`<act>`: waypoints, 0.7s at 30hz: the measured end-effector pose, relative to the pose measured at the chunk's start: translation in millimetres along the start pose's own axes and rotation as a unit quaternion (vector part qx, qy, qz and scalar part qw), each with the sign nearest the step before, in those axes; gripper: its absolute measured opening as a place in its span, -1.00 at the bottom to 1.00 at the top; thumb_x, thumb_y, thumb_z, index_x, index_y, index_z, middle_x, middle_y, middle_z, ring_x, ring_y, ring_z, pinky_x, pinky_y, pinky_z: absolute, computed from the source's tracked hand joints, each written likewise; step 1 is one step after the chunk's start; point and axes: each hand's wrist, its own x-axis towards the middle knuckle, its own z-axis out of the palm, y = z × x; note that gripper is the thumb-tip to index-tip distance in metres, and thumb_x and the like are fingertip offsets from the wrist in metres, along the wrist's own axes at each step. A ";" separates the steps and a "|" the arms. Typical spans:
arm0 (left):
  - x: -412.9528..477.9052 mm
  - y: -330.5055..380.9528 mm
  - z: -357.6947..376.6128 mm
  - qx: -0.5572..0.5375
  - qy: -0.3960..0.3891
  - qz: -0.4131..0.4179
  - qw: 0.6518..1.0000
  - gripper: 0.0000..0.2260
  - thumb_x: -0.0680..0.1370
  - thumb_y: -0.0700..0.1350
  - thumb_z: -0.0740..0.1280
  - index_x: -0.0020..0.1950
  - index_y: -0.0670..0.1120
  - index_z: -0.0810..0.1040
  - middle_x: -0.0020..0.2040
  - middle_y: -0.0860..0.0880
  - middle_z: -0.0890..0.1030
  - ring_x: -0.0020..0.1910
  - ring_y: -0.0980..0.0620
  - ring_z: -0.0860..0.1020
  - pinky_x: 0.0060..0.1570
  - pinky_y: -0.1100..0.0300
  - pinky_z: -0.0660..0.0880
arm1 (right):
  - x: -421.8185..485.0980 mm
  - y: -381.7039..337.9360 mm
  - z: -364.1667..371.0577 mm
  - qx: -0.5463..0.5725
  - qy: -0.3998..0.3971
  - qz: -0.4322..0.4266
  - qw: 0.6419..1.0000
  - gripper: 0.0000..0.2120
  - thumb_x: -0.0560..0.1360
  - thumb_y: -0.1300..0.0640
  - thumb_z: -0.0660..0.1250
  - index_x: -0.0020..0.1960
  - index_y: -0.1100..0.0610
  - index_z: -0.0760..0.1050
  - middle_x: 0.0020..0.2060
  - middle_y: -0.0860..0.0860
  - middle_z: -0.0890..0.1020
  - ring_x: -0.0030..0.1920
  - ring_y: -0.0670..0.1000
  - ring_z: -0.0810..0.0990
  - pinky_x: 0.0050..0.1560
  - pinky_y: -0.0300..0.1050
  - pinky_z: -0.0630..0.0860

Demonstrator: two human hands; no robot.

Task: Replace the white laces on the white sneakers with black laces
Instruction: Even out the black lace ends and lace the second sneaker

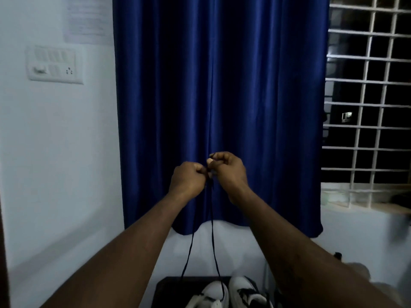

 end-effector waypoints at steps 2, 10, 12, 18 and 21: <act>-4.5 -9.4 5.9 -0.045 0.016 -0.022 0.999 -0.82 0.58 -0.15 0.46 -0.23 -0.06 0.71 -0.26 -0.01 0.73 -0.27 0.06 0.71 -0.25 0.22 0.64 | -15.3 24.0 -0.8 -0.008 0.013 0.025 1.000 -0.94 0.58 0.11 0.44 0.05 0.04 0.64 -0.15 -0.02 0.75 -0.18 -0.07 0.70 -0.18 -0.24 0.61; -28.4 -47.6 23.9 -0.210 -0.035 -0.122 0.969 -0.90 0.60 -0.18 0.45 0.01 -0.22 0.69 -0.07 -0.16 0.74 -0.23 0.00 0.68 -0.11 0.10 0.70 | -98.0 161.2 -3.6 -0.141 -0.062 0.149 0.977 -0.87 0.54 0.14 0.47 -0.17 -0.01 0.70 -0.29 -0.17 0.72 -0.25 -0.22 0.63 -0.01 -0.06 0.65; -37.0 -56.8 29.2 -0.266 -0.044 -0.148 0.952 -0.90 0.62 -0.19 0.43 0.04 -0.21 0.68 -0.02 -0.17 0.74 -0.17 -0.06 0.70 -0.09 0.08 0.70 | -114.5 181.2 -4.6 -0.190 -0.089 0.156 0.965 -0.85 0.51 0.17 0.46 -0.18 -0.04 0.70 -0.29 -0.16 0.73 -0.29 -0.23 0.63 -0.10 -0.16 0.59; -54.0 -74.4 42.4 -0.434 -0.009 -0.165 0.885 -0.89 0.66 -0.19 0.35 0.08 -0.19 0.65 -0.09 -0.08 0.74 -0.18 -0.03 0.73 -0.16 0.14 0.68 | -141.7 225.3 -8.2 -0.354 -0.136 0.195 0.905 -0.92 0.48 0.03 0.47 -0.03 -0.10 0.68 -0.08 -0.04 0.75 0.01 0.02 0.70 0.01 -0.16 0.57; -59.4 -86.1 46.3 -0.426 0.014 -0.157 0.891 -0.89 0.67 -0.15 0.34 0.06 -0.13 0.66 -0.09 -0.03 0.73 -0.32 0.06 0.65 -0.32 0.19 0.60 | -146.1 237.0 -8.5 -0.418 -0.127 0.187 0.880 -0.76 0.52 0.02 0.38 0.16 0.05 0.60 0.06 0.07 0.71 0.12 0.14 0.66 -0.01 -0.12 0.52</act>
